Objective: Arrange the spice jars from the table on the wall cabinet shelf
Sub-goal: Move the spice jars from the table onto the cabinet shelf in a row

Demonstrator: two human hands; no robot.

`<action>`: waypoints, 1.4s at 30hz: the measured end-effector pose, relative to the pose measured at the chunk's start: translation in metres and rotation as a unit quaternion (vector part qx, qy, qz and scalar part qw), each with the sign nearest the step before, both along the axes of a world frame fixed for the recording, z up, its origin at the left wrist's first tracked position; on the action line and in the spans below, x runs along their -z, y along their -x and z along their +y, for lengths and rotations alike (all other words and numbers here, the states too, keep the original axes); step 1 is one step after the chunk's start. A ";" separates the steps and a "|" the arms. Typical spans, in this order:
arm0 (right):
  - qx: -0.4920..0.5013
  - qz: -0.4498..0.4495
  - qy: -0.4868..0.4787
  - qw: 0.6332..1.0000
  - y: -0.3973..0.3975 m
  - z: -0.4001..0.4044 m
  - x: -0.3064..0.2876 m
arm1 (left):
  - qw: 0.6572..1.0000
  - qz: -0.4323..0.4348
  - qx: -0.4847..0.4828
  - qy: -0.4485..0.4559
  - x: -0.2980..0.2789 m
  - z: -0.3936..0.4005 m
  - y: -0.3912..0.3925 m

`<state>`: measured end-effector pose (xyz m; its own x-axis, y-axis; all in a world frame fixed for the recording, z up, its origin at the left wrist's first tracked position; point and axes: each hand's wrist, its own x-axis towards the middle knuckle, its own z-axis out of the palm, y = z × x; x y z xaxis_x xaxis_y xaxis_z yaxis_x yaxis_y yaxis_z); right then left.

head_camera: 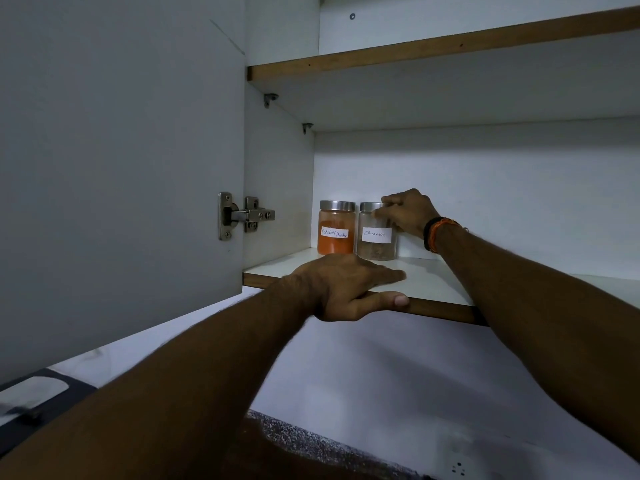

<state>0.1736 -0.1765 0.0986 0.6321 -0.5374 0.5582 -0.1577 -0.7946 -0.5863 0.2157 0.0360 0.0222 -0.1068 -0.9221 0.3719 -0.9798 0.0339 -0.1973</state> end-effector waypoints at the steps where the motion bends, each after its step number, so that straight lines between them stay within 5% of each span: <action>1: 0.001 -0.001 -0.004 1.000 0.000 0.000 0.000 | 1.000 -0.001 0.000 -0.001 0.000 0.000 -0.001; 12: 0.043 0.000 0.075 0.996 0.026 0.025 0.000 | 1.000 -0.022 -0.009 0.000 -0.002 0.001 -0.002; 18: -0.017 -0.053 0.024 0.998 0.064 0.069 0.020 | 0.999 -0.031 -0.038 -0.014 -0.003 0.008 0.007; 25: -0.006 -0.062 0.001 0.998 0.129 0.103 0.048 | 0.994 0.054 -0.078 -0.055 -0.003 0.015 0.015; 30: 0.023 -0.107 0.019 0.994 0.176 0.127 0.067 | 0.988 0.090 -0.126 0.001 0.008 0.023 0.033; 37: 0.053 -0.233 0.110 0.965 0.232 0.164 0.122 | 0.977 0.033 -0.105 0.184 0.067 0.037 0.107; 42: 0.109 -0.230 0.065 0.965 0.273 0.172 0.184 | 0.985 0.121 -0.005 0.126 0.128 0.049 0.160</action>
